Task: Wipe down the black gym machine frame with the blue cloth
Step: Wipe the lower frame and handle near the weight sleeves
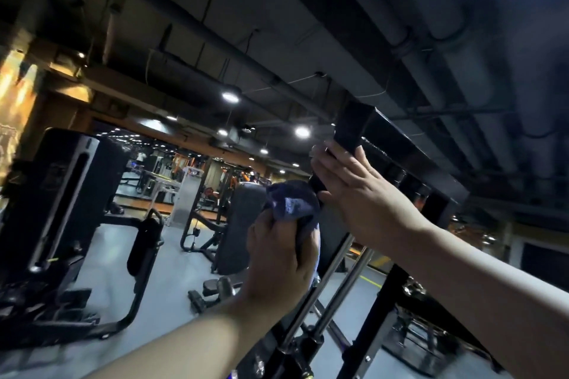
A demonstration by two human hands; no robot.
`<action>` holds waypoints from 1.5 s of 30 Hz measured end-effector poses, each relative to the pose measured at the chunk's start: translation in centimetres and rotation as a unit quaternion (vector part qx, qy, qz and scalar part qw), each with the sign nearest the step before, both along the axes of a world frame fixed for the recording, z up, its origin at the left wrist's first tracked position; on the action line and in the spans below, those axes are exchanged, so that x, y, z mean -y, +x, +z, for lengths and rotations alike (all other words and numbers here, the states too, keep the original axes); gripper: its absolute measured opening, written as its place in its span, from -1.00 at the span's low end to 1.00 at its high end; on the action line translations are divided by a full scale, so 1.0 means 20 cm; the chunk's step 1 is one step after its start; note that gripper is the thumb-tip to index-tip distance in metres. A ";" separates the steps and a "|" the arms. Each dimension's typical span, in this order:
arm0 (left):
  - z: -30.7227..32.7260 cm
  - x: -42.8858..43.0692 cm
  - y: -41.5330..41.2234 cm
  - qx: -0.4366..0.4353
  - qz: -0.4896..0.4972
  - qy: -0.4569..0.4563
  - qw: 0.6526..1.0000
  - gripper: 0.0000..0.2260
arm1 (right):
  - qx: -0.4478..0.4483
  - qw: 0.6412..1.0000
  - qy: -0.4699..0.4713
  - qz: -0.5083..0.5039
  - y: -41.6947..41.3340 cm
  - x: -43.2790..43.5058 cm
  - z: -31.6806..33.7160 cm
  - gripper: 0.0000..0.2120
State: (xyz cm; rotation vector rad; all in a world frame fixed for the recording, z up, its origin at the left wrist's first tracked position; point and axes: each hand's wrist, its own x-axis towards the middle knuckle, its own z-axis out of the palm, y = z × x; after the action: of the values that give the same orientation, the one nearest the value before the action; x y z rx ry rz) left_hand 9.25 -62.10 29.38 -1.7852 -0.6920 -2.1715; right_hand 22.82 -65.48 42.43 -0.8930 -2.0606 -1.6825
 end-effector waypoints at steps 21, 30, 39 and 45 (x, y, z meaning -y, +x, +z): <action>-0.23 -0.28 -0.05 -0.069 -0.128 -0.059 0.988 -0.66 | -0.074 0.973 0.071 -0.208 -0.10 0.09 0.04 -0.36; -0.56 -0.15 -0.10 -0.034 0.004 -0.181 0.983 -0.63 | 0.040 0.965 0.022 -0.257 -0.20 0.06 -0.23 -0.45; -0.90 -0.53 -0.19 -0.195 -0.031 -0.012 0.980 -0.64 | -0.053 0.924 0.035 -0.376 -0.42 -0.19 -0.50 -0.44; -1.22 -0.60 -0.18 -0.196 -0.099 -0.110 0.969 -0.53 | -0.125 0.936 0.001 -0.329 -0.36 -0.37 -0.73 -0.52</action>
State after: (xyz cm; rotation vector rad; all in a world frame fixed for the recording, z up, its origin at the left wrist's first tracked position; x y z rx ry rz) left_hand 5.59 -50.18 4.96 -2.4003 -0.7012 -1.8187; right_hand 15.59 -58.09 27.89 -1.8421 -1.6811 -1.7339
